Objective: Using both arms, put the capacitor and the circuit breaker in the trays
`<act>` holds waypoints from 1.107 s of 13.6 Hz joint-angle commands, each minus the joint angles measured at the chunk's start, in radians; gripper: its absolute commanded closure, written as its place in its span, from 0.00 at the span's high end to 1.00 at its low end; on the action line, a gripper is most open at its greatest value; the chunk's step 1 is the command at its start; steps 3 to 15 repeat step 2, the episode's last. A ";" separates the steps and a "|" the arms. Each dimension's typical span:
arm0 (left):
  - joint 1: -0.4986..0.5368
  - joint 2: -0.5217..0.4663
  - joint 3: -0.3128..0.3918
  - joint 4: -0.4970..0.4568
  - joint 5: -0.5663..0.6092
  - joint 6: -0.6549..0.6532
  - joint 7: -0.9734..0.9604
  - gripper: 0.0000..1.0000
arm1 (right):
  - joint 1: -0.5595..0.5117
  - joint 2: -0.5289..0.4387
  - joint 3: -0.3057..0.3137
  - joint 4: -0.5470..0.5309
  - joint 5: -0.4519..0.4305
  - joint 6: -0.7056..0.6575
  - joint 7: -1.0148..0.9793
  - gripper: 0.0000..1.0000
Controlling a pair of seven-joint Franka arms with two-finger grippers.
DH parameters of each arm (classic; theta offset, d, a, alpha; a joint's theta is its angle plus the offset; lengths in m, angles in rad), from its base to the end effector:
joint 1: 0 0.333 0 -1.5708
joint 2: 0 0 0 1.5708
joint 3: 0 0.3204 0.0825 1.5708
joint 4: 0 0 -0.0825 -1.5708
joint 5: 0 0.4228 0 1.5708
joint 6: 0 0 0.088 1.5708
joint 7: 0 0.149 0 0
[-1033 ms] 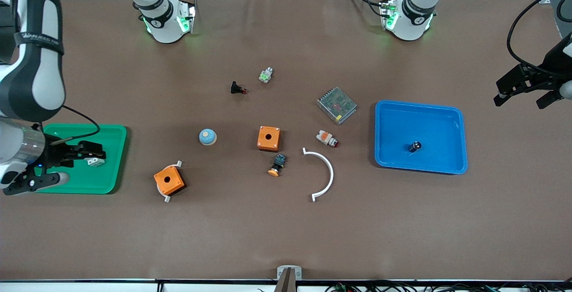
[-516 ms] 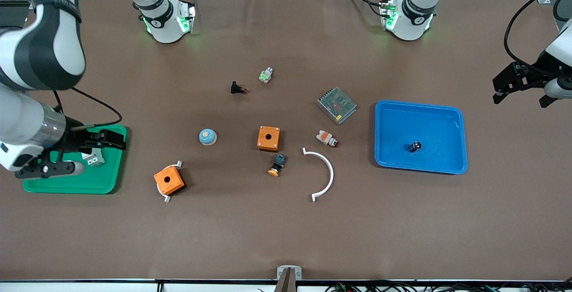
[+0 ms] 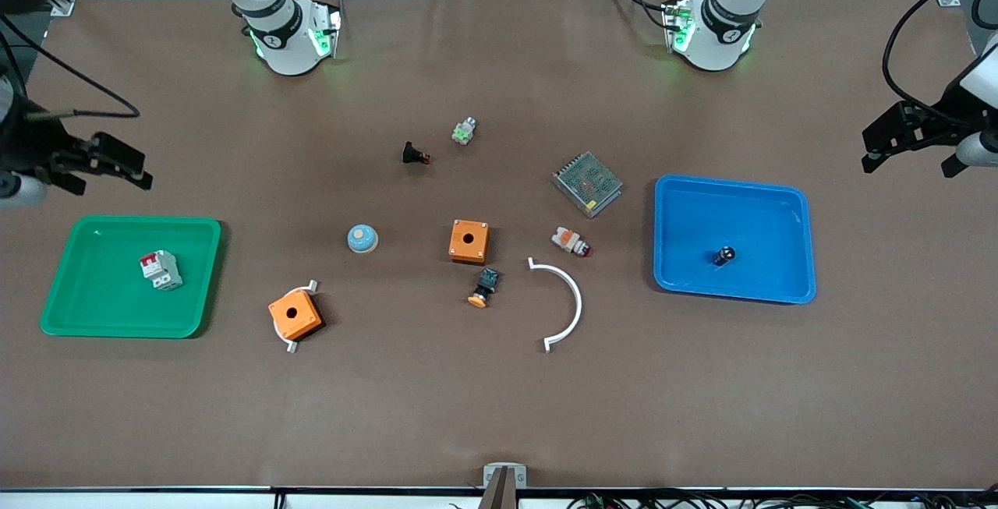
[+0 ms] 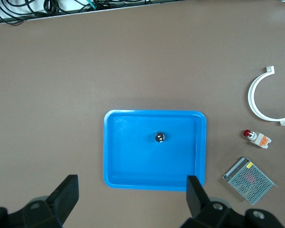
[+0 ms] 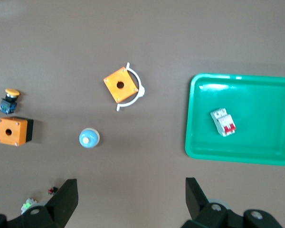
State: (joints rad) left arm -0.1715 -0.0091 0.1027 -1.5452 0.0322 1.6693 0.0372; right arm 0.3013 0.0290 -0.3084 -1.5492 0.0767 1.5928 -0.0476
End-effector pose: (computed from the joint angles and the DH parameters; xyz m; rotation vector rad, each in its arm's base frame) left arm 0.6052 -0.0369 0.6153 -3.1011 0.1660 -0.2078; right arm 0.6051 0.0093 0.5837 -3.0734 -0.0609 -0.0274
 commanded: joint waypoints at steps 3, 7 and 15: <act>0.007 0.008 -0.001 0.027 -0.017 -0.023 0.000 1.00 | -0.013 -0.083 0.011 -0.100 -0.026 0.030 0.023 1.00; 0.007 0.008 -0.001 0.027 -0.017 -0.023 0.000 1.00 | -0.013 -0.083 0.011 -0.100 -0.026 0.030 0.023 1.00; 0.007 0.008 -0.001 0.027 -0.017 -0.023 0.000 1.00 | -0.013 -0.083 0.011 -0.100 -0.026 0.030 0.023 1.00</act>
